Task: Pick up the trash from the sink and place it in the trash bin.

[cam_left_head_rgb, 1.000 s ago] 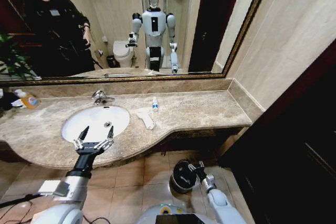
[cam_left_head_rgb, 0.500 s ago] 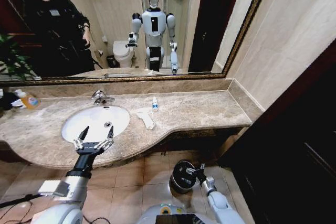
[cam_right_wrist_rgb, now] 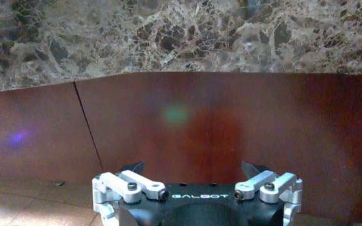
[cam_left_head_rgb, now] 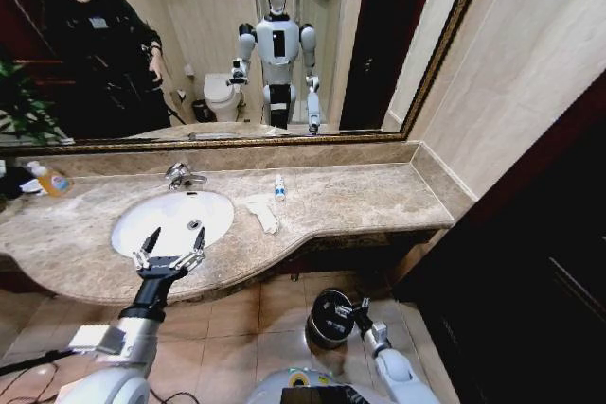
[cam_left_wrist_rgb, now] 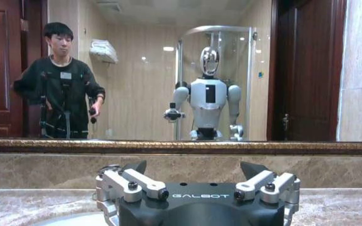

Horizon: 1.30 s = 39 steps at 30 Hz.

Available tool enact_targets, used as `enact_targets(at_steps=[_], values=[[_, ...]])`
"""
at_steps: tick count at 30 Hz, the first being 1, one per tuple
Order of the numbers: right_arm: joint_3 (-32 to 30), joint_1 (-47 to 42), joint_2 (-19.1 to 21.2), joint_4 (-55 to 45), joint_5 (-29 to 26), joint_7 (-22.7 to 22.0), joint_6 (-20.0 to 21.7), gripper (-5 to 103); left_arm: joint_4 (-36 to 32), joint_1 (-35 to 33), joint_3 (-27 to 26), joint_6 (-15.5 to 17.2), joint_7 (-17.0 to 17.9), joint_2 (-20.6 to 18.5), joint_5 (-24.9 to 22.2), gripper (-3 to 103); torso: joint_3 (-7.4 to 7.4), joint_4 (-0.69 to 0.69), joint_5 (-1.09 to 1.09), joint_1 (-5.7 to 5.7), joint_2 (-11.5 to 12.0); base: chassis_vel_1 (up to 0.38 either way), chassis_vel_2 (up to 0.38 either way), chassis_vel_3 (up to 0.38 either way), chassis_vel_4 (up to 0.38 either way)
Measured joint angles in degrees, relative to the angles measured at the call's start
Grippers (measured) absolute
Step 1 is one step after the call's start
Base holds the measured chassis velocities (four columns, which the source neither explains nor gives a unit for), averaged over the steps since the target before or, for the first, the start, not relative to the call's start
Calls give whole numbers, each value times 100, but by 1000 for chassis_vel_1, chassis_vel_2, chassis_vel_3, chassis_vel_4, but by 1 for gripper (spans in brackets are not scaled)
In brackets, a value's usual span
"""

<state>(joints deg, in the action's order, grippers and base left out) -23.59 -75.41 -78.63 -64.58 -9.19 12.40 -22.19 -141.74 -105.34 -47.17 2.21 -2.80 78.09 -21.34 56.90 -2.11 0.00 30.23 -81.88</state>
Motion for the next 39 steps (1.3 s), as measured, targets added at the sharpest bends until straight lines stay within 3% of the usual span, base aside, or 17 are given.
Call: enact_targets(at_steps=[4, 8, 11, 19, 28, 39], values=[[-1, -114, 4, -170, -45, -3, -33, 100, 0, 0, 0, 0, 0, 0, 0, 100, 0, 0, 1, 0, 0, 0, 0, 0, 0], [-17, -401, 44, -746, -223, 14, 187, 100, 0, 0, 0, 0, 0, 0, 0, 100, 0, 0, 1, 0, 0, 0, 0, 0, 0], [-36, -670, 151, -1390, -423, 57, 400, 100, 0, 0, 0, 0, 0, 0, 0, 100, 0, 0, 0, 0, 0, 0, 0, 0, 0], [-79, -1099, 349, -2743, -573, 31, 433, 100, 0, 0, 0, 0, 0, 0, 0, 100, 0, 0, -1, 0, 0, 0, 0, 0, 0], [-30, -1578, 498, -4805, -736, -50, 1109, 100, 0, 0, 0, 0, 0, 0, 0, 100, 0, 0, -1, 0, 0, 0, 0, 0, 0], [417, -360, 1130, -5004, -1022, -54, 1986, 100, 0, 0, 0, 0, 0, -1, 0, 100, 0, 0, 1, 0, 0, 0, 0, 0, 0]])
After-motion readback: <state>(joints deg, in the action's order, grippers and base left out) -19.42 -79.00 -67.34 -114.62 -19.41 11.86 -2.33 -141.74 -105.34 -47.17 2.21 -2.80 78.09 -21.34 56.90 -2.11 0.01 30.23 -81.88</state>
